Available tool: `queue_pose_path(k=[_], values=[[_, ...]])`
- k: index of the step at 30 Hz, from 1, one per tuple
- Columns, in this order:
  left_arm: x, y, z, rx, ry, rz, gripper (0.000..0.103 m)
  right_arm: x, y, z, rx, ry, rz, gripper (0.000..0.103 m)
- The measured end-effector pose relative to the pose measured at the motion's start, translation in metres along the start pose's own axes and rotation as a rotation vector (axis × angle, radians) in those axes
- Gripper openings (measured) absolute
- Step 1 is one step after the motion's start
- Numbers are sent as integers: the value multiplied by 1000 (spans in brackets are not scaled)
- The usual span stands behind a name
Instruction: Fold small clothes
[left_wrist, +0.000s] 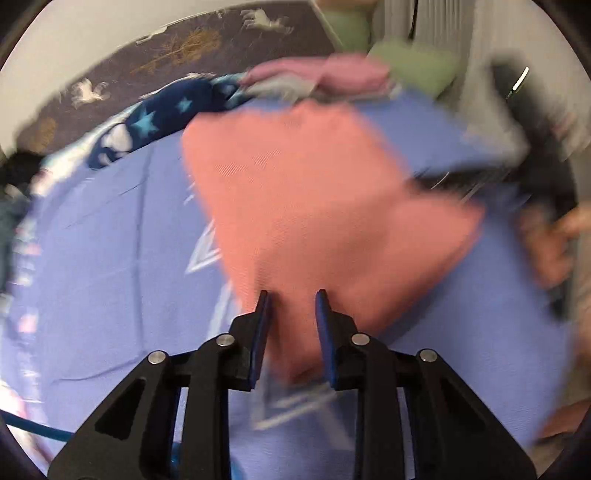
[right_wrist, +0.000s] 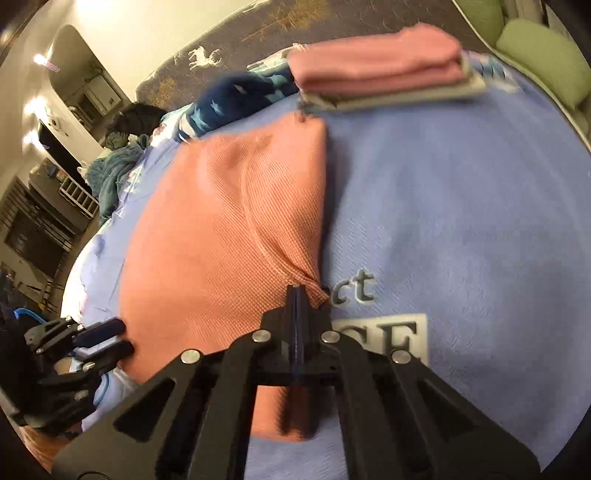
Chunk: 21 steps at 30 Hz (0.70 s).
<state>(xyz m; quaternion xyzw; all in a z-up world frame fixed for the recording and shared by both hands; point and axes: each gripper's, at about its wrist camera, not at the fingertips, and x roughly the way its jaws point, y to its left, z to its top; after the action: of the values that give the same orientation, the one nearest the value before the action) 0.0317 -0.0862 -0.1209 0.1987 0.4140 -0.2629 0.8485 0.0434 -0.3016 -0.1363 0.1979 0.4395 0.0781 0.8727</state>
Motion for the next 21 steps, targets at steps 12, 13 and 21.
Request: queue_pose_path(k=[12,13,21], values=[[-5,7,9,-83,-25,-128,66,-8,2,15,-62,-19,44,14],[0,7,7,-89,-6,-94,66,0,-1,13,-67,7,-6,22],[-4,65,33,-394,-96,-203,70,-21,-19,33,-3,-53,47,47]])
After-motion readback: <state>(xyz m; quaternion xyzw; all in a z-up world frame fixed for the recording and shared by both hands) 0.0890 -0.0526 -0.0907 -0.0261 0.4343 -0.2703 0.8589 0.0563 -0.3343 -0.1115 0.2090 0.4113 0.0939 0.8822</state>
